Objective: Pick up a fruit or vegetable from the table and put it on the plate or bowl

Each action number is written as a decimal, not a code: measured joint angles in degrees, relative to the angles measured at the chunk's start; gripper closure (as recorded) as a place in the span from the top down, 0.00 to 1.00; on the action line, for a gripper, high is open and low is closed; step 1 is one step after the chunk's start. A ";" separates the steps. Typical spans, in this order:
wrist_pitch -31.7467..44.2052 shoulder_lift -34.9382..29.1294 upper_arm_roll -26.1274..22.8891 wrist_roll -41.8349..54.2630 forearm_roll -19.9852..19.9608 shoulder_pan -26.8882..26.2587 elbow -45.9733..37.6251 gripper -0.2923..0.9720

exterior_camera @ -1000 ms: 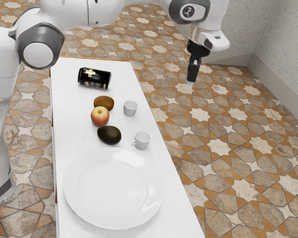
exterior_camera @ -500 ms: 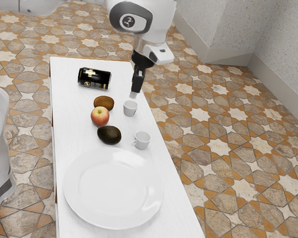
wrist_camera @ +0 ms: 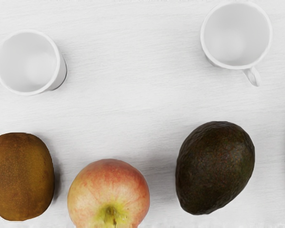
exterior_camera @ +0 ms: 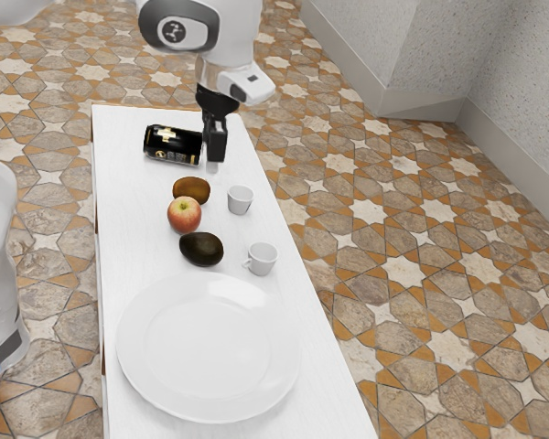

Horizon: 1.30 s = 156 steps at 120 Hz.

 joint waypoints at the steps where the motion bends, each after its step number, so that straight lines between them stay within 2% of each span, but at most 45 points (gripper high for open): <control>1: -0.10 -0.29 0.05 -0.09 0.09 0.00 -0.03 0.77; 34: -1.13 -4.14 4.14 -2.45 2.92 0.06 -4.10 0.77; 69: 3.40 -4.26 5.38 -3.99 3.35 0.03 -11.01 0.77; 124: 8.21 -3.95 6.76 -5.28 3.95 0.04 -15.19 0.77; 137: 9.17 -3.82 9.08 -5.46 4.93 0.04 -15.33 0.77; 156: 10.41 -3.67 9.58 -5.66 5.64 -0.01 -16.11 0.77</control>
